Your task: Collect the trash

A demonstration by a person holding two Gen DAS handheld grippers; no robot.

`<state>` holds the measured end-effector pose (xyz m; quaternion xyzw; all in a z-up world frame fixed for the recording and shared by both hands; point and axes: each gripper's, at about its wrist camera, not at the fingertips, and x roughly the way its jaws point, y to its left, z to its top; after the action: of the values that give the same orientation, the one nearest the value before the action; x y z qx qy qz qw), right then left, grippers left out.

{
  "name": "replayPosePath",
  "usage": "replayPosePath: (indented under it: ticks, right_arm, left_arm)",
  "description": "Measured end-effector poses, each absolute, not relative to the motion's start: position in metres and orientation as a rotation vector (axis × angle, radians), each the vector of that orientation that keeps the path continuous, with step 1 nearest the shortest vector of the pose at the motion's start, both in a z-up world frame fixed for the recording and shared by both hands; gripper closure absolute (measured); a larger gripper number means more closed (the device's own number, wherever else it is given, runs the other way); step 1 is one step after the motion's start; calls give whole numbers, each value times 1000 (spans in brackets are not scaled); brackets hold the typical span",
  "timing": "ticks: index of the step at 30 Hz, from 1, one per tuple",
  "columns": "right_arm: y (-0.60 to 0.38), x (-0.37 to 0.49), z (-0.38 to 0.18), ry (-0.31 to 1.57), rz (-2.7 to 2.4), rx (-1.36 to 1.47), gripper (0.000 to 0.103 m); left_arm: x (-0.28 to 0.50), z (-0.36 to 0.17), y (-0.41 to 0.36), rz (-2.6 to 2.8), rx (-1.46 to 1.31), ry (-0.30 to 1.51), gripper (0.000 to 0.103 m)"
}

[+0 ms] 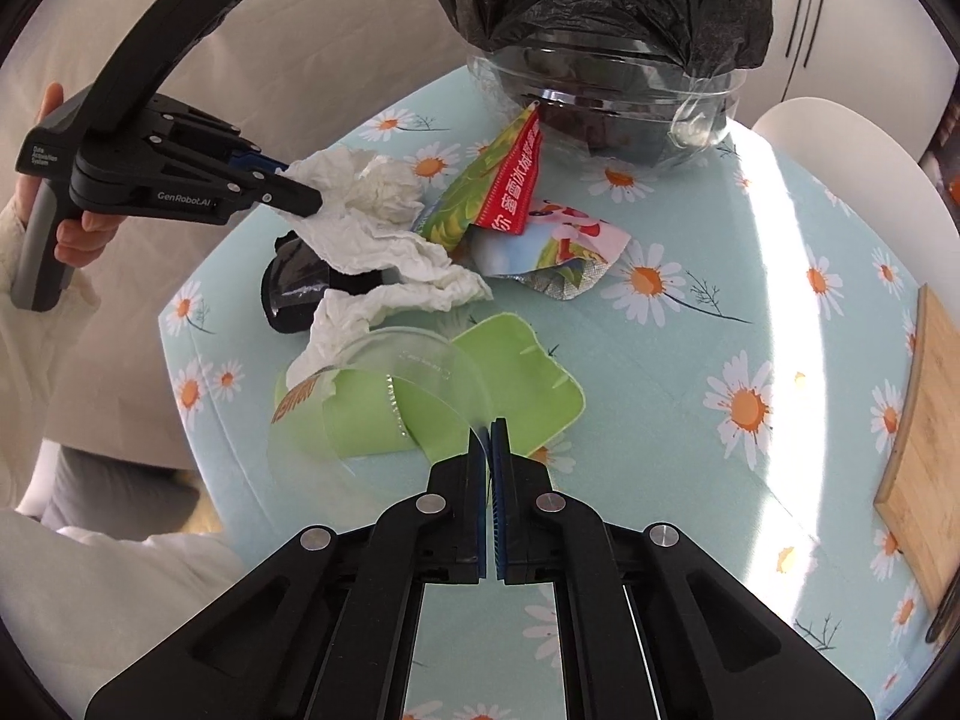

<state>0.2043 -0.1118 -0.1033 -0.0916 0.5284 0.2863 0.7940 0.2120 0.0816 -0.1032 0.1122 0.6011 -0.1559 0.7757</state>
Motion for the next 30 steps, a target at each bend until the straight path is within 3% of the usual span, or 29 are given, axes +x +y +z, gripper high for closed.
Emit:
replayPosePath:
  ticks: [30]
  right_arm:
    - [-211,136,-38,947,266,-63,101]
  left_arm:
    - [120,2,53,-228,389,1081,88]
